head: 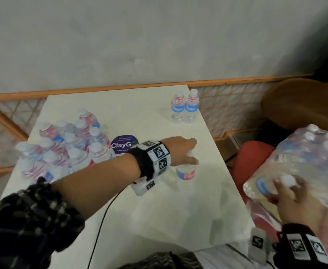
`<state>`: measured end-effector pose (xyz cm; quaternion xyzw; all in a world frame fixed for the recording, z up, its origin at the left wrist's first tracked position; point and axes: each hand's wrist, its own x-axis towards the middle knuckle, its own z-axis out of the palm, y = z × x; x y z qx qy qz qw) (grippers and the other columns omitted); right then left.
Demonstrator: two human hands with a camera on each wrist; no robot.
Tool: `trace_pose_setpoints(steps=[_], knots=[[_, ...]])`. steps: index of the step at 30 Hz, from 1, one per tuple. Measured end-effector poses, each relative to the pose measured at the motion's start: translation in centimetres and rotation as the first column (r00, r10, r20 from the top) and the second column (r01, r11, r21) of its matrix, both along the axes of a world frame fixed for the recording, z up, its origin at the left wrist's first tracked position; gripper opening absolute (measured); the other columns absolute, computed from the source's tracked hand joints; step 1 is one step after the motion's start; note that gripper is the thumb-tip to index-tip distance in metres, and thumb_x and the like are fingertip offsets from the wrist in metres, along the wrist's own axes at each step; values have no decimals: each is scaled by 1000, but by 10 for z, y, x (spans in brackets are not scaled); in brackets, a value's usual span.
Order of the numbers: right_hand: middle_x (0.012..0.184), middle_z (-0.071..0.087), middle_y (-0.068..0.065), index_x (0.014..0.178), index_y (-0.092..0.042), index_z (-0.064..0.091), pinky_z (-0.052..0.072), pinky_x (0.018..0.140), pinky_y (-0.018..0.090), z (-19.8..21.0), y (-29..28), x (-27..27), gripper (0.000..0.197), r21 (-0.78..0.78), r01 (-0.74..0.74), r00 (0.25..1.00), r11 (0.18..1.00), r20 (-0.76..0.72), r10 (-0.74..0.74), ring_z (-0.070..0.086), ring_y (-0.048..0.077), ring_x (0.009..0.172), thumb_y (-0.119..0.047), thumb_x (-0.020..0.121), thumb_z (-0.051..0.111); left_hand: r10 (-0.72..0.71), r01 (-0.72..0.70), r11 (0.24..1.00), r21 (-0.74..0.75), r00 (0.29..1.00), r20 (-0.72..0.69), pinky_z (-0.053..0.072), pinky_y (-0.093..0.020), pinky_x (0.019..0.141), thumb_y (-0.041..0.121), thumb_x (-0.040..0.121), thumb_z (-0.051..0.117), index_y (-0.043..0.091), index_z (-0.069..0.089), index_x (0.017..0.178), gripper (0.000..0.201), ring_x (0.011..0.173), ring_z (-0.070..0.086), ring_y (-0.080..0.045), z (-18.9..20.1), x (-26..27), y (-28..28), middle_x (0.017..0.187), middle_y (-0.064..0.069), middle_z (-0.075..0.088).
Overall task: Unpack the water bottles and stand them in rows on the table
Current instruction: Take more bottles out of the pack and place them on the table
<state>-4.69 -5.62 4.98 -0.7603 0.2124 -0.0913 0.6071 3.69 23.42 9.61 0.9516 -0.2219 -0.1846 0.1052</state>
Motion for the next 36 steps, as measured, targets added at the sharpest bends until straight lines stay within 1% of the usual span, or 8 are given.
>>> trace_pose_setpoints(steps=[3,6,10,19,22,25,30,36], knots=[[110,57,10,86,-47,51,52,49,22,0,57,-4,33,35,-56,992,998,114,51,62,17,68,-16,90,61,18,-10,986,167,999,-50,37,-29,69,48,91,52,8,43,120,50,97,57,-28,-7,-13,57,111,-13,61],[98,59,-1,90,-39,50,55,53,29,-13,116,-8,27,-15,-205,971,979,123,206,66,15,54,-15,89,63,36,-12,959,282,996,-83,40,-31,72,50,87,58,12,48,118,50,96,55,-25,-12,-26,97,108,-7,59],[109,59,4,97,-34,53,55,52,31,-20,208,-6,25,0,-431,902,902,11,431,66,25,50,-17,86,67,15,58,890,452,988,-155,45,-35,87,48,82,64,10,56,125,58,112,57,-26,-15,-38,133,121,-6,61],[121,51,-2,112,-30,53,55,62,30,-30,325,-8,27,64,-692,709,719,-125,694,64,21,56,-21,89,63,74,6,897,442,984,-163,42,-33,94,42,80,70,14,49,134,64,123,50,-24,0,-62,190,135,-4,52],[130,51,7,118,-32,51,55,69,34,-39,312,-6,30,325,-586,721,742,-210,661,67,25,76,-19,92,56,90,-53,922,384,993,-78,40,-31,81,47,86,61,11,56,120,50,108,55,-26,14,-58,203,121,-7,57],[134,41,15,131,-29,45,54,78,47,-53,295,-11,41,628,-210,751,749,-386,535,61,39,101,-35,92,55,126,-137,949,283,990,56,36,-28,76,48,90,53,14,56,120,45,105,54,-25,20,-49,212,119,-6,57],[131,38,34,141,-29,30,52,71,59,-64,319,-23,63,822,28,607,569,-466,644,58,51,94,-63,89,41,172,-196,909,368,980,98,34,-40,98,58,87,48,29,46,135,56,130,32,-31,5,-44,212,139,-6,38],[137,45,23,132,-6,44,40,96,53,-41,360,-29,62,857,34,711,514,-382,590,40,40,130,-55,96,29,177,-171,874,454,984,30,25,-46,114,51,91,45,30,38,141,54,145,13,-32,-22,-33,240,157,-3,15]])
